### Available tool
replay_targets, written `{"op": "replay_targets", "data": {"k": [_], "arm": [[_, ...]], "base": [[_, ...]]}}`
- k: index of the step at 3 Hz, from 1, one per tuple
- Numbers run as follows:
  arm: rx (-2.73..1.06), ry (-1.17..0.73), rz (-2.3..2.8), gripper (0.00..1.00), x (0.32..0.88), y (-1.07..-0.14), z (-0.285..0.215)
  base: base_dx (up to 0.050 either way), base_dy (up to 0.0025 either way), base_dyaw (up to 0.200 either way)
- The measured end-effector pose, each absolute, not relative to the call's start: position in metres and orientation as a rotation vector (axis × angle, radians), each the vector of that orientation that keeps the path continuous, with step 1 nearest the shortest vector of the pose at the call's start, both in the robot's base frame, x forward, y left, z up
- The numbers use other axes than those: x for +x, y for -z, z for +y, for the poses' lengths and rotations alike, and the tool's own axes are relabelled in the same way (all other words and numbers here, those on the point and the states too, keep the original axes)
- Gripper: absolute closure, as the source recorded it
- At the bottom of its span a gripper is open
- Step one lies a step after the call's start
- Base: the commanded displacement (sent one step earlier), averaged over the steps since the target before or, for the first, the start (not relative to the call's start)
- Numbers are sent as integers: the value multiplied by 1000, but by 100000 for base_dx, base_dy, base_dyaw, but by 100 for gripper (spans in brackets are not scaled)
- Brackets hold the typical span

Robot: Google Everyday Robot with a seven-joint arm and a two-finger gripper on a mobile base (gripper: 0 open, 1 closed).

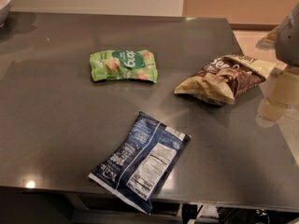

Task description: Pick blue chip bag

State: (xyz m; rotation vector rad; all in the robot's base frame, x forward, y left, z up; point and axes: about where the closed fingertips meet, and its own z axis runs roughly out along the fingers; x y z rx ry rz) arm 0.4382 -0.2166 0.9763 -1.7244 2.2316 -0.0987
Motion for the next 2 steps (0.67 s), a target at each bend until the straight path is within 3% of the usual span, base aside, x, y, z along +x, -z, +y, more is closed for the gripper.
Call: {"op": "replay_targets", "data": {"k": [1, 2], "arm": [[-1724, 99, 2232, 0, 438, -976, -217], [-1725, 99, 2231, 0, 438, -976, -217]], "base": [[1854, -68, -6616], [0, 0, 0]]}}
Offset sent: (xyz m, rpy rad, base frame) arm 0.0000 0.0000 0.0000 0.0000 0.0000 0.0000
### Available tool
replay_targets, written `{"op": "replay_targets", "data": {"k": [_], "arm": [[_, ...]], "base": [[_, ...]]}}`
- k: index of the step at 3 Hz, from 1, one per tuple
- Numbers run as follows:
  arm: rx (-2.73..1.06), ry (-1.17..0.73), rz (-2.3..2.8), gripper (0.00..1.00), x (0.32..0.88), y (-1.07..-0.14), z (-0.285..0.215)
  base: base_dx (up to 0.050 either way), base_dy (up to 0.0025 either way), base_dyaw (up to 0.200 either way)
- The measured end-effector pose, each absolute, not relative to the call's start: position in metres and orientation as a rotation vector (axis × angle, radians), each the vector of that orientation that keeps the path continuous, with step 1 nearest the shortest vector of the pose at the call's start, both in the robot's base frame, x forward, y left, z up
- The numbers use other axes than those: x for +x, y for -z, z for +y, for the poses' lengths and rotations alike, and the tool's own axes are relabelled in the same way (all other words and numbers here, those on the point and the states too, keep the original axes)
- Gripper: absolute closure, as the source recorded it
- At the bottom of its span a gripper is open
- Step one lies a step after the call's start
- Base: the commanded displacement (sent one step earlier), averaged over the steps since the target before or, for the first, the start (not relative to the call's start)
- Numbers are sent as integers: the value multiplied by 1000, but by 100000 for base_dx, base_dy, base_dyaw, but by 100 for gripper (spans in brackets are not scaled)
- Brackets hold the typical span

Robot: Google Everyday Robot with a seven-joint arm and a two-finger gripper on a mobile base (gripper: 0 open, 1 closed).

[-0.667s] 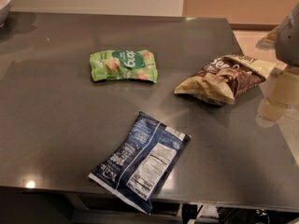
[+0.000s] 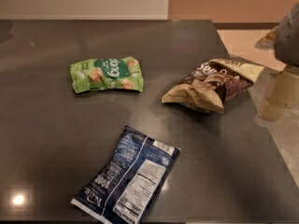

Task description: Pick blue chip bag

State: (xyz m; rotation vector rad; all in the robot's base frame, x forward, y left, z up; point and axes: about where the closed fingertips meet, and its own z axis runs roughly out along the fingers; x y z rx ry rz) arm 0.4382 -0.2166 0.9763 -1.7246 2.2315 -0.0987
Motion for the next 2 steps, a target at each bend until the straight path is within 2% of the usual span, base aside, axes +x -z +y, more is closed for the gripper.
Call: {"op": "replay_targets", "data": {"k": [2], "arm": [[-1950, 84, 2082, 0, 446, -968, -181]], "base": [[0, 0, 0]]}}
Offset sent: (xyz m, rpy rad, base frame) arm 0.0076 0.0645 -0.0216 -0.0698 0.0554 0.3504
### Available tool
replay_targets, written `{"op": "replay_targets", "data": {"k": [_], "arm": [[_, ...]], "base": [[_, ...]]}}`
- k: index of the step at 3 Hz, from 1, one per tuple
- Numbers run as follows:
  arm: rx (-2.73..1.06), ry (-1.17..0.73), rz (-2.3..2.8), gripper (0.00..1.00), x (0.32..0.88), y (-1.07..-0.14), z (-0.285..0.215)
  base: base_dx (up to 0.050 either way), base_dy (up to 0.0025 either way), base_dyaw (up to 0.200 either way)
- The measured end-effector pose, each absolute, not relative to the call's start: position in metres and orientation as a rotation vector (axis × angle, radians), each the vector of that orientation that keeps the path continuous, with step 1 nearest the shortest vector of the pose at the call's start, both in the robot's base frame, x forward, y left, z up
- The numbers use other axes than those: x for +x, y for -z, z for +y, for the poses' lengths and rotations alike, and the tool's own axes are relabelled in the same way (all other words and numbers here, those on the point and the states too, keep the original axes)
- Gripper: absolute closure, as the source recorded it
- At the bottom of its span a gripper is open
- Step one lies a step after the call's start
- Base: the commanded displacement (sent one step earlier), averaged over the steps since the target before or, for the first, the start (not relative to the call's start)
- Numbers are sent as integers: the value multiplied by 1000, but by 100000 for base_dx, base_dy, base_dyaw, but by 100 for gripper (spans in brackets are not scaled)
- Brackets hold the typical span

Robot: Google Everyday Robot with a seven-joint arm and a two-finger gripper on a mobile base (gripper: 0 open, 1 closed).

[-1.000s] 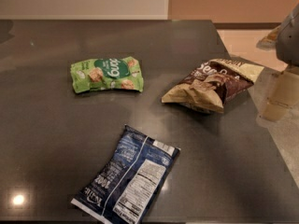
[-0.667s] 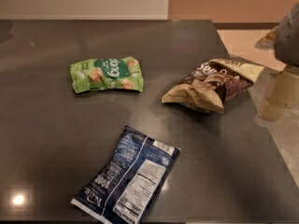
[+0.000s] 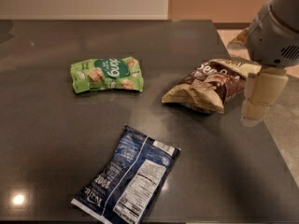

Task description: Pick blue chip bag

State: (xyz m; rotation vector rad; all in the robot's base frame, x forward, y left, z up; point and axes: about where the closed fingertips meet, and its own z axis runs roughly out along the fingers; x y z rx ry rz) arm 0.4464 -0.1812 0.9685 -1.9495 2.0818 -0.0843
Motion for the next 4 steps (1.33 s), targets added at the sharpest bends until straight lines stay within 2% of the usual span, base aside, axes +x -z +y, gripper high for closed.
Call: {"op": "replay_targets", "data": {"k": [4], "arm": [[-2480, -153, 1529, 0, 407, -893, -59]], "base": [[0, 0, 0]]}}
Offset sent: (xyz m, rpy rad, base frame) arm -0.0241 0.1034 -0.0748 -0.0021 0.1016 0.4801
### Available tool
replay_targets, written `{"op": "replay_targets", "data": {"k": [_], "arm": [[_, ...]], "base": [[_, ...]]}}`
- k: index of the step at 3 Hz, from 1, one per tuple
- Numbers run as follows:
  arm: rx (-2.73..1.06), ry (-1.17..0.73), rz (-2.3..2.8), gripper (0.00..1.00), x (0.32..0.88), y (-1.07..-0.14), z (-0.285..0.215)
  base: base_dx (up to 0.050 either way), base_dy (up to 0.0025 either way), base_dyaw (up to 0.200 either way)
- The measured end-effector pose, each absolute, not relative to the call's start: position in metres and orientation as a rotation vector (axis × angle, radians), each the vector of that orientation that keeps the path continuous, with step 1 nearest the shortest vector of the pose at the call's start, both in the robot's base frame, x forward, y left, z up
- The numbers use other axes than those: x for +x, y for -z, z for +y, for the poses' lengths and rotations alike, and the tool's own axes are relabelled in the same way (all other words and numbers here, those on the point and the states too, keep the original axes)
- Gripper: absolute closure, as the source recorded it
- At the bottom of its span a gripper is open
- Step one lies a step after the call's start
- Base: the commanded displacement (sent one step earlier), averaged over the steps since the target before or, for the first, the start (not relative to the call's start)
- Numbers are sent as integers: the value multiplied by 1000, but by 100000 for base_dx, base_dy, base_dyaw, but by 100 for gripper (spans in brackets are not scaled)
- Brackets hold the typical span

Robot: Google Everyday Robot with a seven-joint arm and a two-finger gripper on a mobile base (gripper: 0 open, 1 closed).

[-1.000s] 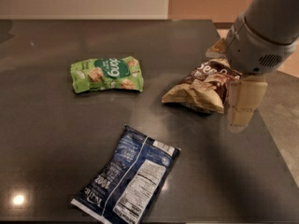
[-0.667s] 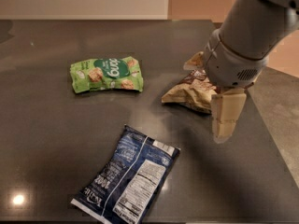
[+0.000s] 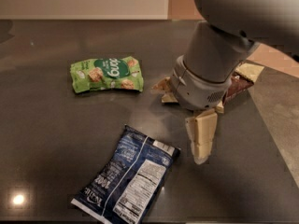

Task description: Pick blue chip bag

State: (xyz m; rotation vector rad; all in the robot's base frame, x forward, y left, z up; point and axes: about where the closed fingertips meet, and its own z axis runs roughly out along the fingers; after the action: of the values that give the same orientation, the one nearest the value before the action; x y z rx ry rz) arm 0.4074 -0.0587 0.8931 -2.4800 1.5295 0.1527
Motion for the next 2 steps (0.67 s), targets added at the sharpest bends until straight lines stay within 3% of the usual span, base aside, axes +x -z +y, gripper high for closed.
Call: {"op": "replay_targets", "data": {"k": [2], "arm": [[-2645, -255, 1327, 0, 374, -865, -17]], "base": [[0, 0, 0]]}}
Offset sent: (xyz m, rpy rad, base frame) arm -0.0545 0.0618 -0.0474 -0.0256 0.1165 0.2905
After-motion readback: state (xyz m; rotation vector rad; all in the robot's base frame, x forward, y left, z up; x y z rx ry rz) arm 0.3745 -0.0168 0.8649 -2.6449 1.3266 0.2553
